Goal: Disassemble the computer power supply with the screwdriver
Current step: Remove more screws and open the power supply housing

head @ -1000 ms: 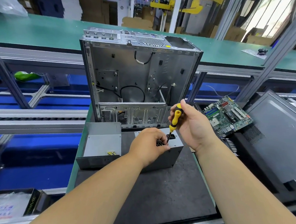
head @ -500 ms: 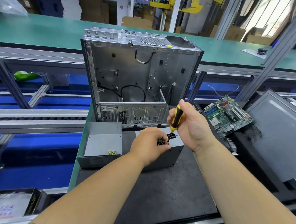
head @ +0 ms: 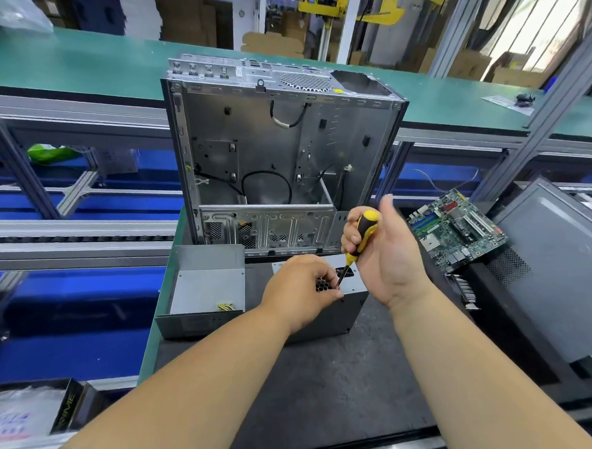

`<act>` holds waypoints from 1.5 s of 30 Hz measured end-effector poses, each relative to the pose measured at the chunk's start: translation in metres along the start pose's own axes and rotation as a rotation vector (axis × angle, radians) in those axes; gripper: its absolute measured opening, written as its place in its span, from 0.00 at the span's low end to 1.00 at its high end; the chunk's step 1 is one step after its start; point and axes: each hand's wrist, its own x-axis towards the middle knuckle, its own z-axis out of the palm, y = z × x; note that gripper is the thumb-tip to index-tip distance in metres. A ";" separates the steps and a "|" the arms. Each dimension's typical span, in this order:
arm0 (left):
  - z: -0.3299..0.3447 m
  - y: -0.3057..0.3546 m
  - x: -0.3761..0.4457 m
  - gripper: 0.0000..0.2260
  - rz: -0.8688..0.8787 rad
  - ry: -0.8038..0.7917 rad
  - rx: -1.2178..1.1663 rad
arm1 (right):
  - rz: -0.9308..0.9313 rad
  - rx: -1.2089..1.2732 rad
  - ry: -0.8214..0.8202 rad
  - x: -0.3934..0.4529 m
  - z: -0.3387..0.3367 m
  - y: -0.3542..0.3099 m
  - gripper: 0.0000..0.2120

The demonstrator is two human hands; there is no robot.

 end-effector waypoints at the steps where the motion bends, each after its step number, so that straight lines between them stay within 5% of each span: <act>1: 0.000 0.000 0.000 0.10 0.001 0.000 -0.002 | -0.008 0.002 0.000 -0.001 -0.001 0.001 0.16; 7: 0.000 0.000 0.000 0.08 -0.009 -0.003 0.013 | -0.004 -0.016 0.055 0.002 -0.005 -0.001 0.11; 18: -0.001 0.000 -0.001 0.08 -0.001 -0.003 0.023 | 0.020 -0.039 -0.021 -0.001 0.006 0.005 0.30; 23: 0.001 0.001 -0.001 0.08 0.009 0.011 0.024 | -0.009 -0.022 -0.007 -0.003 0.007 0.003 0.12; 30: 0.000 0.001 0.000 0.08 -0.007 -0.001 0.032 | 0.024 -0.018 0.103 0.004 -0.002 -0.003 0.11; 39: 0.001 0.000 -0.001 0.08 0.013 -0.001 0.040 | 0.056 -0.020 -0.082 0.005 0.004 0.005 0.29; 45: 0.001 0.000 -0.001 0.07 0.015 0.007 0.018 | 0.035 -0.050 -0.056 -0.001 0.002 0.003 0.13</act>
